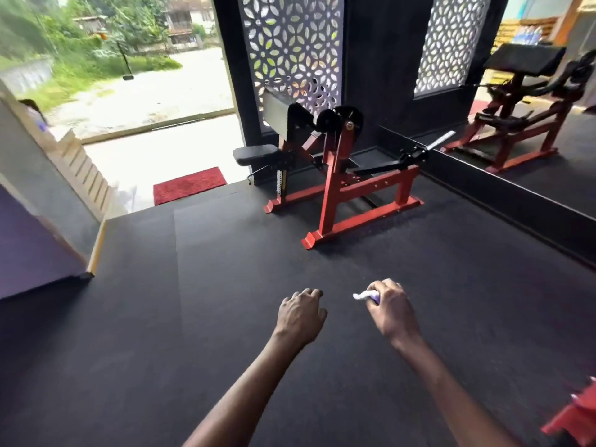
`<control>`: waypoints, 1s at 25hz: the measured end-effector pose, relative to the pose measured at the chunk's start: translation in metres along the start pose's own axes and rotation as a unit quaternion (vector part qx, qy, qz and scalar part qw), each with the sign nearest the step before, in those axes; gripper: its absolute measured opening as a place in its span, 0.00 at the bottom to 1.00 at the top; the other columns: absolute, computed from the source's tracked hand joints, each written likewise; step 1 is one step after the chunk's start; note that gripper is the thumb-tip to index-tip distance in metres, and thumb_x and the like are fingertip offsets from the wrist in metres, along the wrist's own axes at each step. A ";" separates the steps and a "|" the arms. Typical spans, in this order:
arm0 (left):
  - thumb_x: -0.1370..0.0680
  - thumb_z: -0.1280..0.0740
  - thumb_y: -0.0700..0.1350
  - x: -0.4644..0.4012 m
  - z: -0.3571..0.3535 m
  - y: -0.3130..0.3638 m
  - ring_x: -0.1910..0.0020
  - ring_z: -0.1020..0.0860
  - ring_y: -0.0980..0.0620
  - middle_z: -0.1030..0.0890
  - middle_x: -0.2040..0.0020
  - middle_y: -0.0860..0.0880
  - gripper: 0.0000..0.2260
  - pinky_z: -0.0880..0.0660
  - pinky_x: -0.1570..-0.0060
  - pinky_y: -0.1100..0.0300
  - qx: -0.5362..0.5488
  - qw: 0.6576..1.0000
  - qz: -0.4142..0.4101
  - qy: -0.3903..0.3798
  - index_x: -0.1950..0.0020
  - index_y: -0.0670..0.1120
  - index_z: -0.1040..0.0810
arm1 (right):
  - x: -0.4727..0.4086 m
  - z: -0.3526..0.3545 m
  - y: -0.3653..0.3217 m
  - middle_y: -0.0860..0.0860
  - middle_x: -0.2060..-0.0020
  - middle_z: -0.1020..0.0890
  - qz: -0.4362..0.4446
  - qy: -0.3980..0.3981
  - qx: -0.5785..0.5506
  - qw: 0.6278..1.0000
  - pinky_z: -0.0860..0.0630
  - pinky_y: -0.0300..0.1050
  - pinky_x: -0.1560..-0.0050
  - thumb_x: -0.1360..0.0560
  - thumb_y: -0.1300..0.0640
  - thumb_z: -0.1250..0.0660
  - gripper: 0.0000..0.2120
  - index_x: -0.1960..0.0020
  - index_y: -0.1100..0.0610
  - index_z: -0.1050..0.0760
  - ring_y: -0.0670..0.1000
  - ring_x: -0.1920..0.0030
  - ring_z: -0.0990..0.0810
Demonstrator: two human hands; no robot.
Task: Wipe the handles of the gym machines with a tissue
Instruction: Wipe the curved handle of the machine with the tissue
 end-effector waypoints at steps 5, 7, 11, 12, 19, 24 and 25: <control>0.19 0.42 0.52 -0.161 -0.001 0.010 0.32 0.30 0.49 0.27 0.31 0.50 0.19 0.38 0.34 0.56 0.000 0.999 -0.032 -0.011 0.29 0.49 0.31 | -0.144 -0.031 0.040 0.55 0.66 0.21 0.013 0.021 0.033 0.999 0.30 0.46 0.59 0.34 0.62 0.27 0.05 0.66 0.57 0.22 0.58 0.62 0.23; 0.19 0.41 0.51 -0.235 -0.001 0.017 0.33 0.29 0.47 0.27 0.31 0.49 0.19 0.36 0.35 0.55 0.001 0.998 -0.051 -0.031 0.29 0.48 0.31 | -0.210 -0.044 0.066 0.56 0.67 0.21 0.004 0.025 0.063 0.998 0.33 0.46 0.59 0.36 0.63 0.30 0.03 0.66 0.58 0.22 0.61 0.64 0.22; 0.20 0.40 0.50 -0.382 0.014 0.045 0.36 0.27 0.45 0.24 0.35 0.47 0.17 0.32 0.39 0.53 0.000 0.995 -0.083 -0.047 0.34 0.46 0.27 | -0.324 -0.050 0.113 0.60 0.63 0.20 -0.059 0.012 0.095 0.994 0.27 0.51 0.58 0.34 0.67 0.30 0.03 0.61 0.62 0.22 0.62 0.59 0.23; 0.21 0.40 0.50 -0.422 0.018 0.056 0.37 0.26 0.44 0.23 0.37 0.46 0.15 0.31 0.41 0.52 -0.003 0.994 -0.095 -0.048 0.37 0.45 0.26 | -0.353 -0.047 0.123 0.60 0.62 0.20 -0.071 0.015 0.095 0.993 0.27 0.51 0.57 0.34 0.66 0.31 0.03 0.60 0.62 0.22 0.62 0.58 0.23; 0.20 0.39 0.51 -0.640 0.030 0.166 0.36 0.26 0.44 0.24 0.35 0.46 0.17 0.30 0.43 0.53 0.025 0.978 -0.193 -0.078 0.33 0.46 0.27 | -0.526 -0.032 0.236 0.57 0.63 0.21 -0.148 0.063 0.098 0.982 0.29 0.48 0.62 0.33 0.65 0.31 0.03 0.60 0.61 0.22 0.60 0.61 0.22; 0.20 0.39 0.51 -0.812 0.019 0.244 0.38 0.25 0.44 0.23 0.37 0.45 0.17 0.29 0.43 0.51 0.022 0.978 -0.197 -0.062 0.35 0.45 0.27 | -0.683 -0.022 0.340 0.56 0.60 0.21 -0.158 0.071 0.100 0.980 0.28 0.48 0.58 0.31 0.64 0.32 0.03 0.57 0.60 0.22 0.58 0.58 0.23; 0.20 0.40 0.51 -0.844 0.019 0.259 0.38 0.25 0.43 0.23 0.37 0.45 0.16 0.28 0.43 0.51 0.018 0.979 -0.190 -0.065 0.36 0.45 0.27 | -0.717 -0.017 0.359 0.56 0.60 0.21 -0.154 0.069 0.095 0.981 0.27 0.49 0.57 0.30 0.64 0.32 0.03 0.57 0.61 0.22 0.58 0.58 0.23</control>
Point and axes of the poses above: each hand's wrist, its own x-axis away from the middle knuckle, its own z-axis out of the back of the hand, y = z × x, the point moved 3 cm from there along -x, towards the middle knuckle
